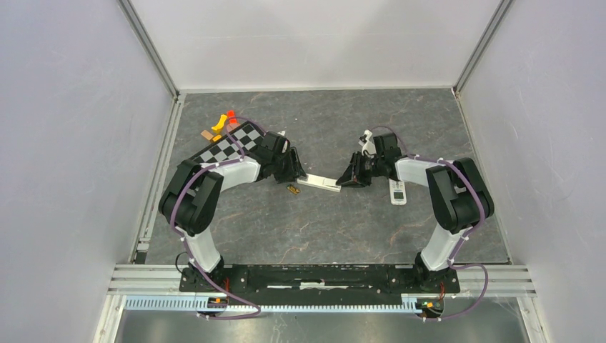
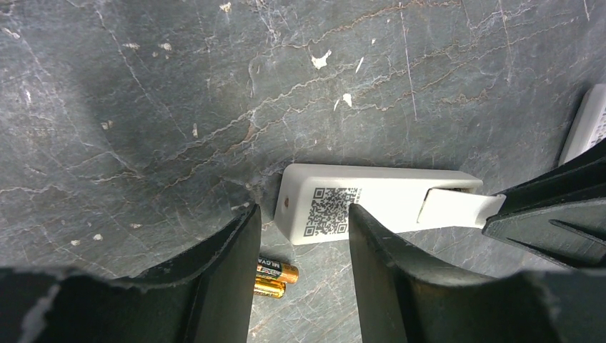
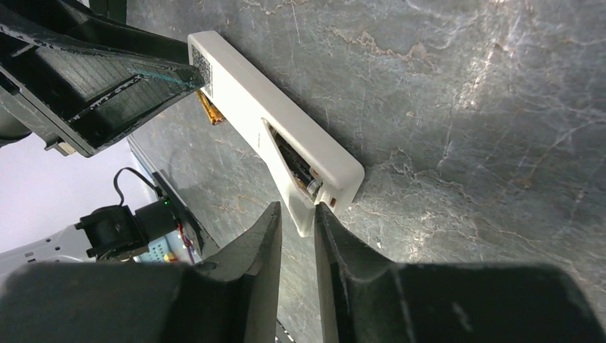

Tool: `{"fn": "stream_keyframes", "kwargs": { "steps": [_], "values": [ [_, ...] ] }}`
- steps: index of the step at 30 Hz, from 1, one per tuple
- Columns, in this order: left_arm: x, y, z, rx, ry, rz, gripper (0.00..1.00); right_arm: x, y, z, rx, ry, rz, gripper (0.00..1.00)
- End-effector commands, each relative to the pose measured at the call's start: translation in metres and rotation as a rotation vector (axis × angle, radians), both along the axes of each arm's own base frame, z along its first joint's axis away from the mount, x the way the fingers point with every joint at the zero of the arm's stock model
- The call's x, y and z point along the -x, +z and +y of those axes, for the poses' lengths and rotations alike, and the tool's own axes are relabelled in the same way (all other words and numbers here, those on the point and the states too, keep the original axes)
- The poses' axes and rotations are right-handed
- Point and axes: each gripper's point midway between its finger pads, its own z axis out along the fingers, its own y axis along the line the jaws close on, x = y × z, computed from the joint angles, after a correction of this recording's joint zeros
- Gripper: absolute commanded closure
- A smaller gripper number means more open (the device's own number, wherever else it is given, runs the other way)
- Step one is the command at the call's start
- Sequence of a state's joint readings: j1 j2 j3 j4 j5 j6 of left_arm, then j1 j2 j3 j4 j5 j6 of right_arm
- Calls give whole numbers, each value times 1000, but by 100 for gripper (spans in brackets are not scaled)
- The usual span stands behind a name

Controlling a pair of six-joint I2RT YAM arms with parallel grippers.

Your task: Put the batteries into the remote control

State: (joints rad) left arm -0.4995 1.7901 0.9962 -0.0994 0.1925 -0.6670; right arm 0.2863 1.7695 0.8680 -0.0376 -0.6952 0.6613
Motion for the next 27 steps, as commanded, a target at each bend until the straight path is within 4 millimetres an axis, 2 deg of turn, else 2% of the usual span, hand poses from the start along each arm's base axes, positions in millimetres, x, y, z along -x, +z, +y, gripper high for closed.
{"fn": "stream_keyframes", "kwargs": {
  "steps": [1,8,12,17,27],
  "values": [
    [-11,7,1,-23,-18,-47,45,-11,12,-1,35,13,-61,70],
    [-11,6,3,-38,-13,-45,43,-12,17,-10,91,7,-103,61],
    [-11,4,5,-46,-11,-43,42,-11,13,-14,114,-7,-112,55],
    [-10,3,5,-46,-12,-38,41,-9,12,-9,92,-31,-143,45],
    [-7,-3,5,-44,-16,-21,41,-12,-2,-2,129,-91,-163,45]
  ]
}}
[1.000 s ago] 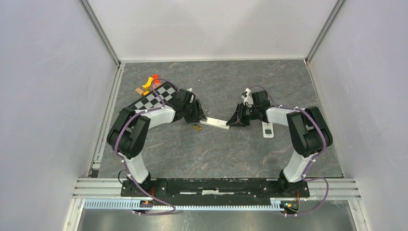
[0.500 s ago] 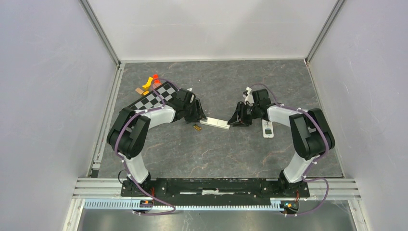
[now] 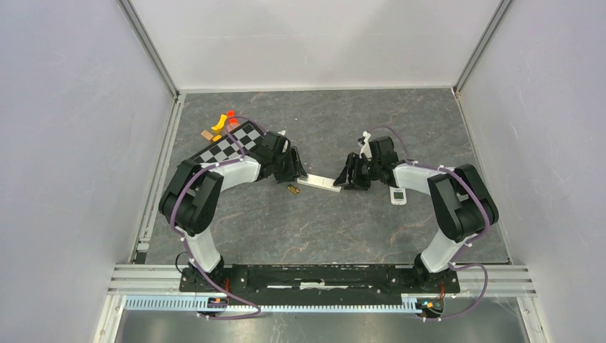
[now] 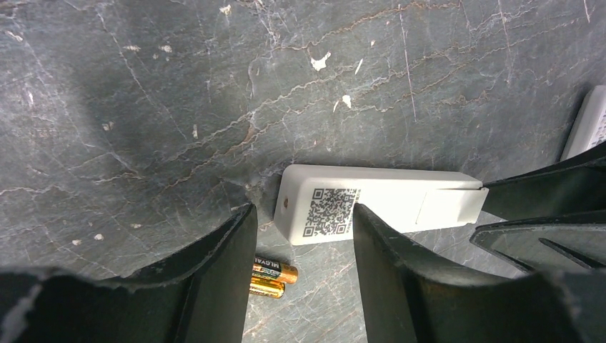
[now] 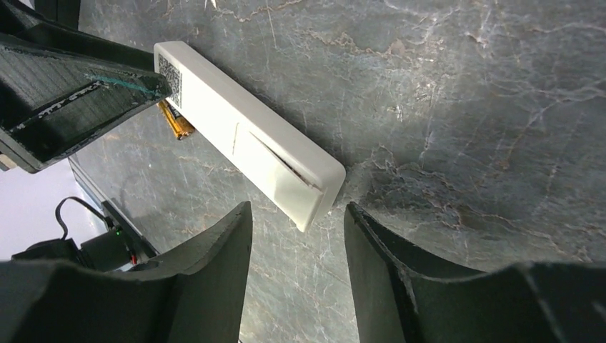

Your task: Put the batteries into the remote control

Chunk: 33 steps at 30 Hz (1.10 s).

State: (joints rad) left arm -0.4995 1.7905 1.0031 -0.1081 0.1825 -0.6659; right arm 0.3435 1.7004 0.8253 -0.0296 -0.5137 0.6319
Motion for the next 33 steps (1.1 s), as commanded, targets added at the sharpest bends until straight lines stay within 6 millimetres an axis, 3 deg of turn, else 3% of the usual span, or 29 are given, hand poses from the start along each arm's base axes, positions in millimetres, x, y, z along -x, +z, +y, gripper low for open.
{"fn": "stream_keyframes", "kwargs": {
  "steps": [1,6,18,33],
  "values": [
    [-5,-3,4,-33,-21,-17,41,-12,3,2,-10,-60,-67,46],
    [-5,-3,3,-33,-21,-18,42,-7,-9,-2,3,-82,-39,50],
    [-3,-6,3,-31,-26,-8,43,7,-26,-13,53,-95,-5,75],
    [15,-14,-15,94,-66,55,54,5,-34,-10,158,-135,39,70]
  ]
}}
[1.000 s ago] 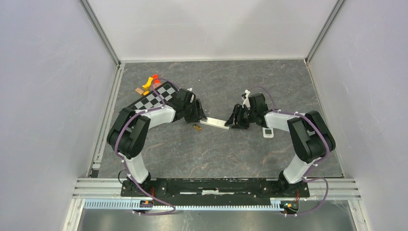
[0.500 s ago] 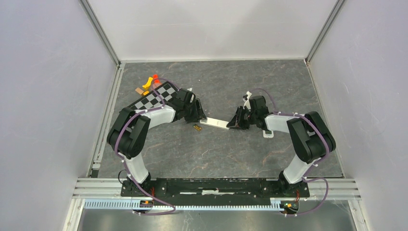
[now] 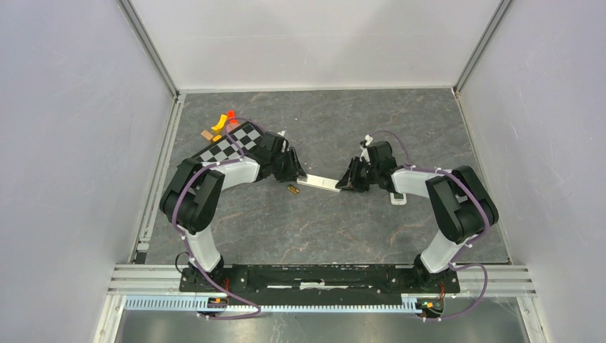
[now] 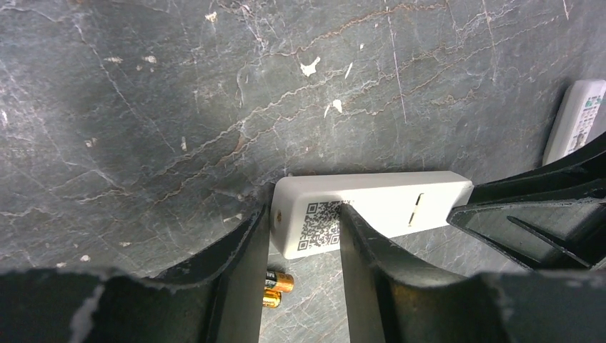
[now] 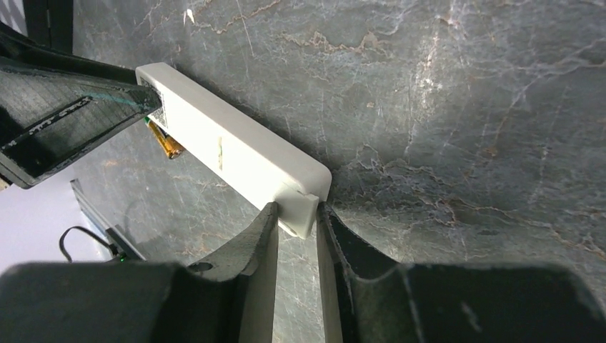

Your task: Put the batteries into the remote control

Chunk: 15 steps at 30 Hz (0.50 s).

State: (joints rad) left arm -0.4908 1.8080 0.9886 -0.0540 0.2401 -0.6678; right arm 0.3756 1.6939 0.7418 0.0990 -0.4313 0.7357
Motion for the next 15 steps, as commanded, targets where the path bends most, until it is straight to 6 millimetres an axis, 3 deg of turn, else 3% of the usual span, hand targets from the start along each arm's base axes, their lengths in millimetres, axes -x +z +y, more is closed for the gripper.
{"fn": "stream_keyframes", "kwargs": {
  "steps": [1,15],
  "values": [
    [18,-13,-9,49,-45,60,55,3,-21,-10,164,-44,53,70],
    [37,-26,-17,106,-77,95,58,9,-31,20,361,4,71,64]
  ]
}}
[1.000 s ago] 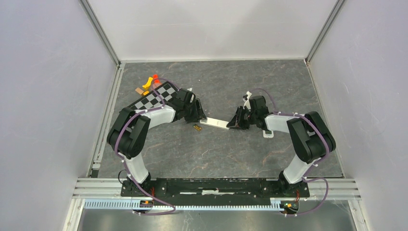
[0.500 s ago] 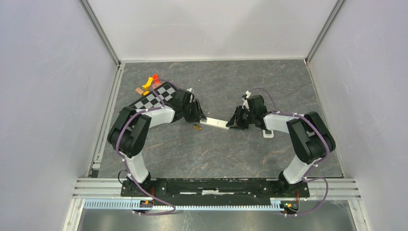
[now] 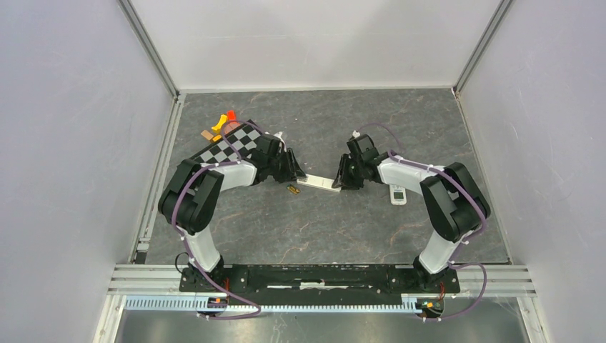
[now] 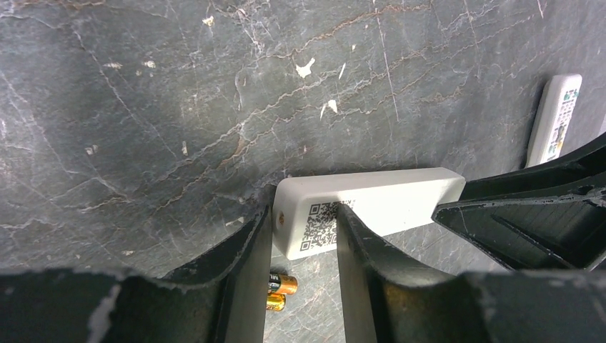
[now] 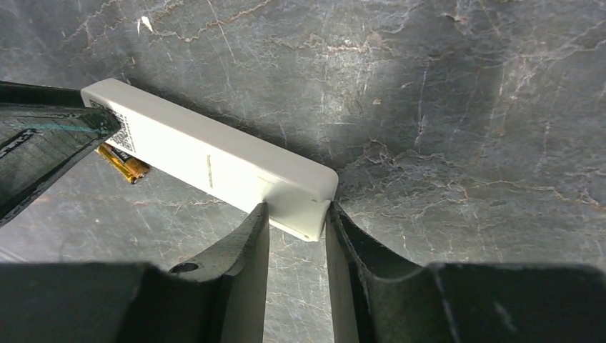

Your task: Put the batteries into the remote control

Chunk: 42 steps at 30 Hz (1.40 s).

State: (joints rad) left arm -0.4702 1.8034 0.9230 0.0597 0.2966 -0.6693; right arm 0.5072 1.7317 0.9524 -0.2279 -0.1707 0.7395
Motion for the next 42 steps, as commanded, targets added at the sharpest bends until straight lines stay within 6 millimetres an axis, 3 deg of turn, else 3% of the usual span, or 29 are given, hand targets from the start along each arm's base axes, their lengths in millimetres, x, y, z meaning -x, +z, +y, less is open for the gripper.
{"fn": "stream_keyframes", "kwargs": {
  "steps": [1,9,17,25,31,39,42],
  "values": [
    [37,-24,-18,44,-71,119,58,12,-33,14,111,34,28,64],
    [44,-27,-23,66,-91,129,59,10,-37,42,138,67,43,61],
    [41,-26,-19,49,-73,111,59,-1,-39,48,167,52,35,55],
    [27,-19,-12,-13,-40,75,54,-15,-13,15,222,-16,-101,39],
    [17,-13,-4,-52,-10,47,48,-13,12,1,182,-4,-174,25],
    [17,-16,6,-98,9,59,41,-8,18,-15,192,-15,-197,26],
    [17,-16,10,-113,14,58,40,-10,17,-19,215,-27,-198,31]
  ]
}}
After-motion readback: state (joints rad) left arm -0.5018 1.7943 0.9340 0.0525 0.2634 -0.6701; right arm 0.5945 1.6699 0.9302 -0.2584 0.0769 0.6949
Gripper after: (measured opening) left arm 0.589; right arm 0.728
